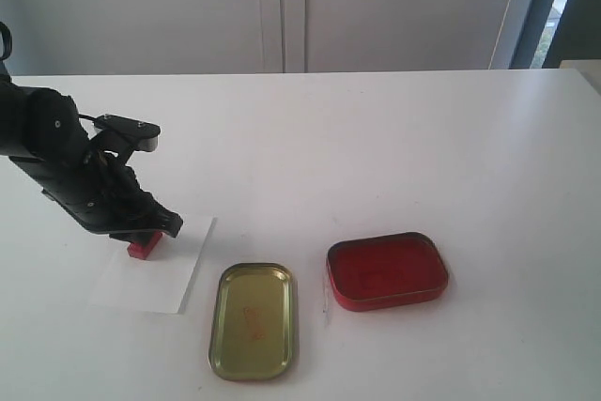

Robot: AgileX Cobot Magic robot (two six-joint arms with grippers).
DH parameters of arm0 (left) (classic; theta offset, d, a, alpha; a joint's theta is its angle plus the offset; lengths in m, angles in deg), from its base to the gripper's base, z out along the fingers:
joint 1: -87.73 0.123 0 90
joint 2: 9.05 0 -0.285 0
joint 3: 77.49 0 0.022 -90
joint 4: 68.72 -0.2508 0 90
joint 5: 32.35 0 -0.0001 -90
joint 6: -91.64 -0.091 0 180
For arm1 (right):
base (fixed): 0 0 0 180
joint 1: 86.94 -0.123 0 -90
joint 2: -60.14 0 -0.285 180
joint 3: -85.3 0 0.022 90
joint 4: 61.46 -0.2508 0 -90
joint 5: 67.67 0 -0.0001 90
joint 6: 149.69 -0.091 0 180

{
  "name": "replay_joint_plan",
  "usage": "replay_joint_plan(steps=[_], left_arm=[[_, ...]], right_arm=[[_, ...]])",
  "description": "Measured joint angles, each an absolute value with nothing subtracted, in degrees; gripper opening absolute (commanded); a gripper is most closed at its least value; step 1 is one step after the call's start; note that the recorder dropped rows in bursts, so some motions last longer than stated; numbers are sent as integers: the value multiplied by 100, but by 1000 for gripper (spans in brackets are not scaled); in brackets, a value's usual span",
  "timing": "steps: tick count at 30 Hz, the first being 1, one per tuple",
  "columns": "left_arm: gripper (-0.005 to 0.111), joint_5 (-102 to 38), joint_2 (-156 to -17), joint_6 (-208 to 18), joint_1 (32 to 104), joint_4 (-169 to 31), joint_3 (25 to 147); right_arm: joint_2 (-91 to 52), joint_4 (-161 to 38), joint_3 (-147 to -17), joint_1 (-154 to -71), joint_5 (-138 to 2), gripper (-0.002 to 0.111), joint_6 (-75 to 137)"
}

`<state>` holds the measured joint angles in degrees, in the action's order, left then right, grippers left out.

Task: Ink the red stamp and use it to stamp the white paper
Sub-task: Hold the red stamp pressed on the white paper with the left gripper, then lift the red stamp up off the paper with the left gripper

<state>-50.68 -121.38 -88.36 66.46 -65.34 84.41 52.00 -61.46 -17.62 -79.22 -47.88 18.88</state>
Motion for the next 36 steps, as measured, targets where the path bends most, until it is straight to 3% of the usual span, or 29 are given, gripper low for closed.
replay_joint_plan(steps=[36], left_arm=[[0, -5560, -11368, -8836, 6646, -6559, 8368]], right_arm=[[5200, -6146, -1762, -7922, -4788, 0, 1888]])
